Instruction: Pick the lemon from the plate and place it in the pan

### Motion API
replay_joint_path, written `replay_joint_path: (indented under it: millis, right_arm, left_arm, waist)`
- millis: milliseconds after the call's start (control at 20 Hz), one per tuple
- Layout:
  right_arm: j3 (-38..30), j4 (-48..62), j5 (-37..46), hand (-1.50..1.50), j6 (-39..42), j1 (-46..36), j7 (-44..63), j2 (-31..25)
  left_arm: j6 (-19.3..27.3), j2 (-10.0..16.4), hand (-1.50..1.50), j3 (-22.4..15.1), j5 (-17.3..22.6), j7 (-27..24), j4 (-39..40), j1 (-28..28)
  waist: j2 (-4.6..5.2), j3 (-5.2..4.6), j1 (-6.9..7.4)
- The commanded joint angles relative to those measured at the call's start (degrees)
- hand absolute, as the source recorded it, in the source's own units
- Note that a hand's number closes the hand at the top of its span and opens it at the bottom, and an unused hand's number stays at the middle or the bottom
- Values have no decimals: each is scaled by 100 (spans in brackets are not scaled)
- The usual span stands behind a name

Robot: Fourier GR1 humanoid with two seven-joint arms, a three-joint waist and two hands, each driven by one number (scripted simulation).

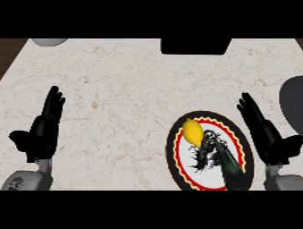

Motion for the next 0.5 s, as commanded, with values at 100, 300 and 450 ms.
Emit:
replay_joint_path:
  millis: [100,300,450]
  right_arm:
    - [253,-602,120,150,-264,-138,547,286]
    - [1279,-826,1666,150,-294,-476,652,-330]
    - [1263,-1429,2799,-150,-2170,227,320,207]
  left_arm:
    - [63,-281,0,55,330,589,-304,554]
    - [-136,-603,0,-6,717,900,251,649]
    - [-14,-574,0,98,741,990,229,861]
  waist:
    - [226,-31,-91]
    - [212,-73,4]
    - [130,-64,-305]
